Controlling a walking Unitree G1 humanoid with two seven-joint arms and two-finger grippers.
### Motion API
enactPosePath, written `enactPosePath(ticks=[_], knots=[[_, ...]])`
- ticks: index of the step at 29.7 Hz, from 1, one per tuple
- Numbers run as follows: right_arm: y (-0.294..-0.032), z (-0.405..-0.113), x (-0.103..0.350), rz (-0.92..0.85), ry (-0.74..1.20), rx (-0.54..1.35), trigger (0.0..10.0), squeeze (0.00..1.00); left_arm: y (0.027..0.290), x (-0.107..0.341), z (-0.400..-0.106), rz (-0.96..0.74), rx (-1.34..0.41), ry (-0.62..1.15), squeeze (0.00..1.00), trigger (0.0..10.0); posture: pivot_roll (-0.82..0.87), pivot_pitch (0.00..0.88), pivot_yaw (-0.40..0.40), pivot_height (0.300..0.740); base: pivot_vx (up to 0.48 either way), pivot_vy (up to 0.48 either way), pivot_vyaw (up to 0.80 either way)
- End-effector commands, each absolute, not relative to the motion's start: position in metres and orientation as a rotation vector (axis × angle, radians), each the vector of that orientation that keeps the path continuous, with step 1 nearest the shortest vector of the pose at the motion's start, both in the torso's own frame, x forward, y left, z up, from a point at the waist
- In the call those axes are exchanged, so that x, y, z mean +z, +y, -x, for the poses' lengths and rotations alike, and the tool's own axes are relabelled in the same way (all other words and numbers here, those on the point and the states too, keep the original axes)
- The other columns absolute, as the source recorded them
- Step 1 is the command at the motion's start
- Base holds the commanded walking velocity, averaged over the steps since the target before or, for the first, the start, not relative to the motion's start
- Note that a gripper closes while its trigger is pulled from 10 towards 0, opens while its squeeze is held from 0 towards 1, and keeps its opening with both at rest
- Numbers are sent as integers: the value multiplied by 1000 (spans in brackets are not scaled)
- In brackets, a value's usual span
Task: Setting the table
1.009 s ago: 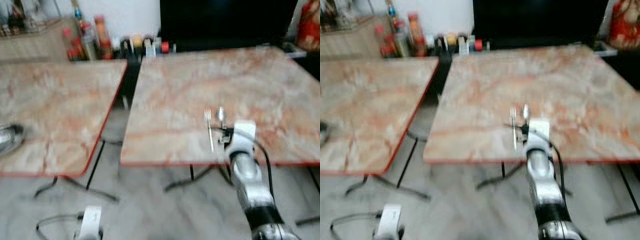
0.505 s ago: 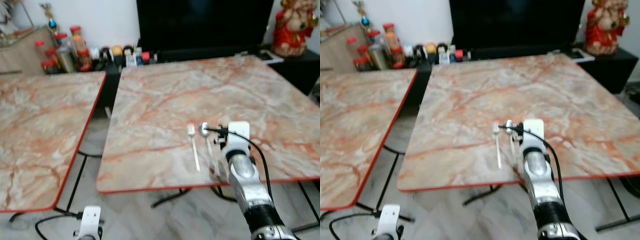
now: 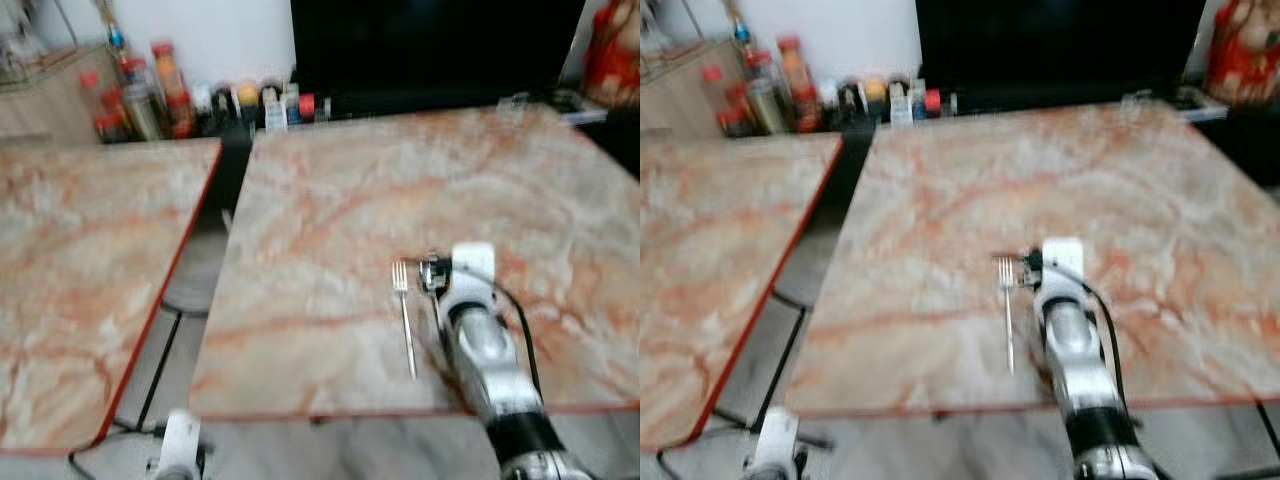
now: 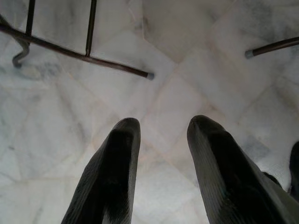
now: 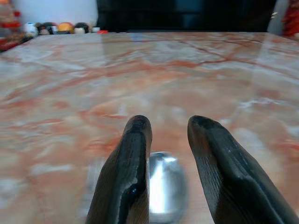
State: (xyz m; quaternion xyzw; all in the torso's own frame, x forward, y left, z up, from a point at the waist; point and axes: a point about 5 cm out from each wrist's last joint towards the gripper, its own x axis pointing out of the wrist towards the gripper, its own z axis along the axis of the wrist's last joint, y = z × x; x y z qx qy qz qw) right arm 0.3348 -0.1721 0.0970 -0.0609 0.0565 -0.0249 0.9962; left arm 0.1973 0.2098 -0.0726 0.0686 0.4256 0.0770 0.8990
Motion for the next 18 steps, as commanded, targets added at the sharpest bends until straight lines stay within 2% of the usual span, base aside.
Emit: enactPosePath(ticks=[1,4,5,12,13,14,15,18], knots=[[-164,-335,99,112,112,-32,10000,0,218,-72,-195,-155,178,891,0,10000,-68,16,69,740,0,0,0],[-171,-334,97,114,134,-80,10000,0,217,-73,-195,-156,172,894,0,10000,-70,23,71,740,0,0,0],[-174,-333,96,100,145,-99,10000,1000,217,-73,-194,-156,171,895,0,10000,-71,27,72,740,0,0,0],[-189,-329,91,109,193,-169,10000,1000,217,-74,-192,-152,160,907,0,10000,-72,42,78,740,0,0,0],[-193,-329,90,113,206,-178,10000,341,217,-75,-191,-154,156,911,0,10000,-72,42,78,740,0,0,0],[-193,-329,90,114,210,-180,10000,341,217,-75,-191,-154,155,912,0,10000,-73,43,80,740,0,0,0],[-194,-329,90,119,219,-177,10000,0,217,-75,-191,-154,154,912,0,10000,-74,44,80,740,0,0,0],[-198,-328,88,102,249,-185,10000,0,216,-75,-191,-150,151,912,0,10000,-72,45,79,740,0,0,0]])
